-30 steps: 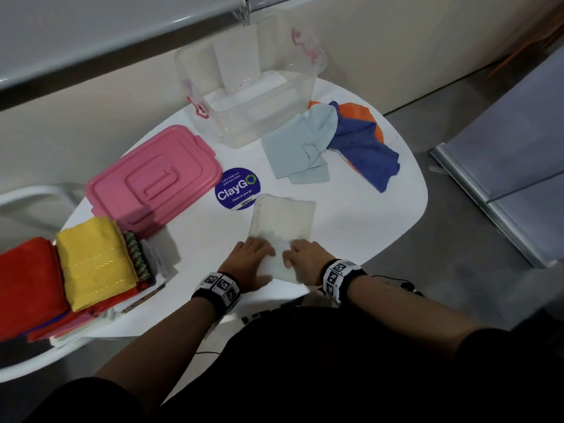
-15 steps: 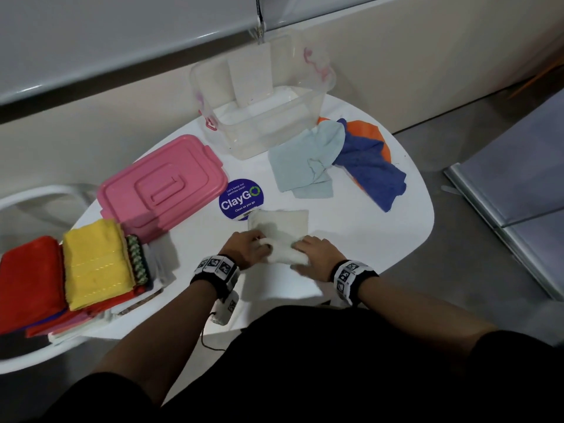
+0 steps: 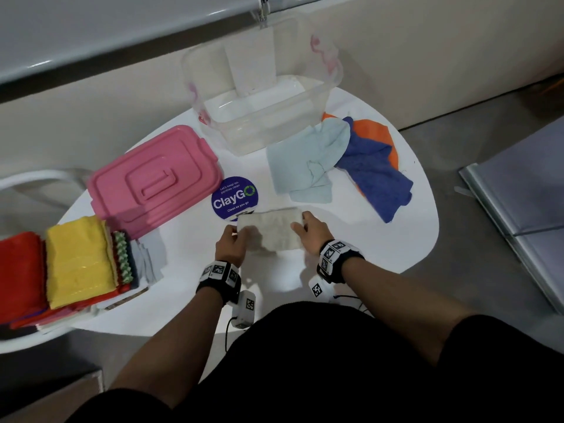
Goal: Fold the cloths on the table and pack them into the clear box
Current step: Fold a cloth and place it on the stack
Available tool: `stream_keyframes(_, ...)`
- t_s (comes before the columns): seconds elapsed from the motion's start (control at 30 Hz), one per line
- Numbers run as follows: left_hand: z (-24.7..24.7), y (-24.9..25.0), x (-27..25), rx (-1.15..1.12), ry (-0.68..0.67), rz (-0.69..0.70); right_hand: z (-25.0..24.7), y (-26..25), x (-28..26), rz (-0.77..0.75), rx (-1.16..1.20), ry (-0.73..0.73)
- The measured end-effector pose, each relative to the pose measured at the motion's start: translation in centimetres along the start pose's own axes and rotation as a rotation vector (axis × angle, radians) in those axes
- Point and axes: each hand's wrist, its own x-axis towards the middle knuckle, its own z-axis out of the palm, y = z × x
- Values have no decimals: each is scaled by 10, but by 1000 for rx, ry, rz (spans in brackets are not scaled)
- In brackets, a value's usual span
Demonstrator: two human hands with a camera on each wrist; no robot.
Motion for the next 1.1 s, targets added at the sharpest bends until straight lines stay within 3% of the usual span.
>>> stream_keyframes(0.27, 16, 1, -5, 59, 211, 75, -4, -15, 16, -19, -96, -18)
stream_keyframes(0.5, 28, 3, -6, 249, 219, 11, -10, -23, 17, 86, -316, -9)
stream_keyframes(0.57, 30, 8, -7, 241, 288, -91, -11, -22, 15, -55, -442, 98)
stream_keyframes(0.67, 34, 10, -12, 312, 326, -165, -13, -21, 13, -458, -598, 183)
stream_keyframes(0.73, 35, 11, -16, 487, 280, -133, -13, -20, 13, -596, -698, 68)
stream_keyframes(0.8, 36, 15, -16, 562, 238, -90, -14, -15, 13, -571, -744, -51)
stream_keyframes(1.0, 32, 25, -14, 37, -35, -91, -22, -7, 11, -280, -617, -210)
stream_keyframes(1.1, 16, 39, -23, -137, -222, -24, -25, -8, 7, -245, -273, -314)
